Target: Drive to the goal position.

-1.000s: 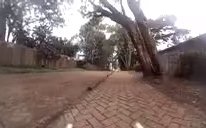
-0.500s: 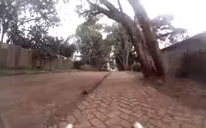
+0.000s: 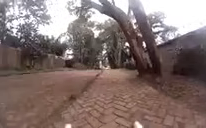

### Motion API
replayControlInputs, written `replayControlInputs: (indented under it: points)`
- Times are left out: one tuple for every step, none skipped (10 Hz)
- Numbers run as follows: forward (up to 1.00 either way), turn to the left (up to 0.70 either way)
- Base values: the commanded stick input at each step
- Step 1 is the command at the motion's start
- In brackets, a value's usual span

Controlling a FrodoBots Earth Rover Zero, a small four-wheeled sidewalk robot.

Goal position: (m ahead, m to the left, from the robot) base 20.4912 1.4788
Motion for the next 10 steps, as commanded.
replayControlInputs:
  points:
    - [0.7, 0.0]
    - [0.7, 0.0]
    - [0.7, 0.0]
    - [0.7, 0.0]
    - [0.7, 0.0]
    - [0.7, 0.0]
    - [0.7, 0.05]
    - [0.7, 0.08]
    - [0.7, 0.11]
    - [0.7, 0.04]
